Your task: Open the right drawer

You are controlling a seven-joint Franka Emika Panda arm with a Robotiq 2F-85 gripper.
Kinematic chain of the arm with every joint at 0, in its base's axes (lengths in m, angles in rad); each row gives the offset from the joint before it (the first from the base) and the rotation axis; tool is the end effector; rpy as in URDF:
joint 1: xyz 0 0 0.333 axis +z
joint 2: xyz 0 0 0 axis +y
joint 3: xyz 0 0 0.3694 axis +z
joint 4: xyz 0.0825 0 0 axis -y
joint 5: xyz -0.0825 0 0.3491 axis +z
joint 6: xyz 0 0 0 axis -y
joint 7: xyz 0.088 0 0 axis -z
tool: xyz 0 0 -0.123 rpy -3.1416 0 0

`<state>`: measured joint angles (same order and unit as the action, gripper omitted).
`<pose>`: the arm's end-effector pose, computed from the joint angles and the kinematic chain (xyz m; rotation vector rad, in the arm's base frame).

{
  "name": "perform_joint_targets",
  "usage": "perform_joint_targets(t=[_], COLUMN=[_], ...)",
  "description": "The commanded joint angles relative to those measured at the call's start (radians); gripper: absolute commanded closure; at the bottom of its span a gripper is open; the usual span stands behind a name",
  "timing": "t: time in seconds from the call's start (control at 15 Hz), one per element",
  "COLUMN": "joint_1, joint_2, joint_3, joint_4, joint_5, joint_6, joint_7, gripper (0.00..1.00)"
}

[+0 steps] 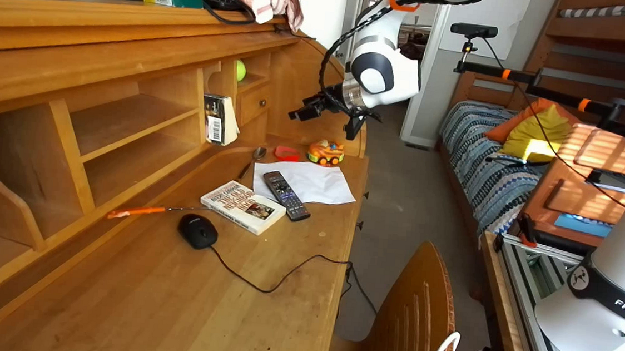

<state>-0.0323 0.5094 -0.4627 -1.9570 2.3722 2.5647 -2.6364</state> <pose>0.5621 -0.2792 0.3039 2.5199 0.1539 1.5416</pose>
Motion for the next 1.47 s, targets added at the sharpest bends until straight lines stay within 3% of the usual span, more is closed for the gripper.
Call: perform_joint_targets(t=[0.0,0.53,0.67,0.73,1.4], joint_1=[-0.031,-0.033,-0.048,-0.042,-0.059], joint_2=[0.070,0.109,0.117,0.090,0.106], joint_3=[0.042,0.061,0.062,0.069,0.082], joint_4=[0.086,0.138,0.174,0.135,0.121], joint_5=[0.073,0.180,0.132,0.127,0.128], joint_6=[0.012,-0.005,0.022,0.006,-0.046], joint_7=[-0.062,-0.104,-0.060,-0.066,-0.075], gripper=[0.00,0.00,0.00,0.00,0.00])
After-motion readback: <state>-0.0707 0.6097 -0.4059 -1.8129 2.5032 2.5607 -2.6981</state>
